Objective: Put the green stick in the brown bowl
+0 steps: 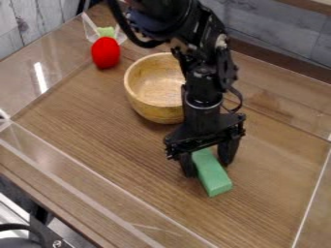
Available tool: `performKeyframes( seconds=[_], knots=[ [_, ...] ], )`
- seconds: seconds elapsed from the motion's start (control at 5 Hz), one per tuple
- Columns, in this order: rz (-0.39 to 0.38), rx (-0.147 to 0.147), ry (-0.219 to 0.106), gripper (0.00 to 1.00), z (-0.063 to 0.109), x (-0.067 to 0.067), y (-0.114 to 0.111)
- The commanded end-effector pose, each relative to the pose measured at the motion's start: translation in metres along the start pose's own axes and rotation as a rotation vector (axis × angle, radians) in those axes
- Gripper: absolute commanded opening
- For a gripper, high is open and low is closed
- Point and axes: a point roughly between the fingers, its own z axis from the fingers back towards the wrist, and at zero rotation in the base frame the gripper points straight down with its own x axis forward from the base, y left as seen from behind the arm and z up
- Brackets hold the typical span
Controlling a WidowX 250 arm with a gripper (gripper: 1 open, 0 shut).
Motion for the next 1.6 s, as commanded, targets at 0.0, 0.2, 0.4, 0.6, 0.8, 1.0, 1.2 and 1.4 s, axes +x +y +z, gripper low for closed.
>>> performKeyframes(
  seconds=[0.0, 0.2, 0.4, 0.6, 0.8, 1.0, 1.2, 1.4],
  knots=[
    [-0.034, -0.03, -0.026, 1.0, 0.011, 0.01, -0.009],
    [-0.054, -0.025, -0.017, 1.0, 0.01, 0.007, -0.005],
    [-0.07, -0.022, -0.008, 1.0, 0.009, 0.004, -0.001],
    [-0.083, -0.02, -0.003, 1.0, 0.013, 0.003, -0.01],
    [-0.093, -0.021, 0.006, 1.0, 0.017, 0.003, -0.017],
    [-0.051, -0.021, 0.007, 1.0, 0.018, -0.001, -0.019],
    [-0.006, -0.02, 0.009, 1.0, 0.02, -0.004, -0.02],
    [0.041, -0.019, 0.011, 1.0, 0.013, 0.001, -0.018]
  ],
)
